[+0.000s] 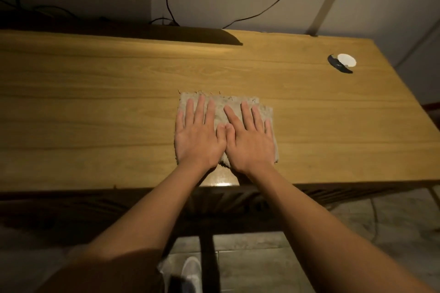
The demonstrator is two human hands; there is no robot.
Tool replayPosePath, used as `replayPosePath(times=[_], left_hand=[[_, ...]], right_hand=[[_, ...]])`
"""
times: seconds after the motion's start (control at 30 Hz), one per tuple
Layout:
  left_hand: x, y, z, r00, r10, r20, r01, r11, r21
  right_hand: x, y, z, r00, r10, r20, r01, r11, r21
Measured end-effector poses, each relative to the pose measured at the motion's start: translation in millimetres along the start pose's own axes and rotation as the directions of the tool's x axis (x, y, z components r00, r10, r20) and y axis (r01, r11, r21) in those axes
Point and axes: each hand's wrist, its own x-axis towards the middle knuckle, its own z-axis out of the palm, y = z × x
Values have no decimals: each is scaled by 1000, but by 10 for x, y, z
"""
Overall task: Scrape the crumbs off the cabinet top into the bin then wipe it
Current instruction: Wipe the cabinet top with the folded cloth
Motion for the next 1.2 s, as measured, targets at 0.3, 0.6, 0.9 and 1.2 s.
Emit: replayPosePath(times=[0.3, 0.6, 0.9, 1.2], left_hand=[[-754, 324, 40, 998, -44, 48, 42, 999, 22], [-116, 392, 76, 997, -56, 58, 55, 998, 28], [1155, 547, 168, 996, -73, -58, 76, 996, 54], [2648, 800, 124, 988, -110, -111, 123, 985, 120]], right_hand=[[-709, 240, -32, 998, 40, 49, -42, 999, 21], [-172, 266, -67, 995, 91, 27, -91, 996, 1], [1162, 441, -218, 998, 59, -10, -59, 998, -9], [2692, 630, -461, 999, 15, -35, -16, 1000, -16]])
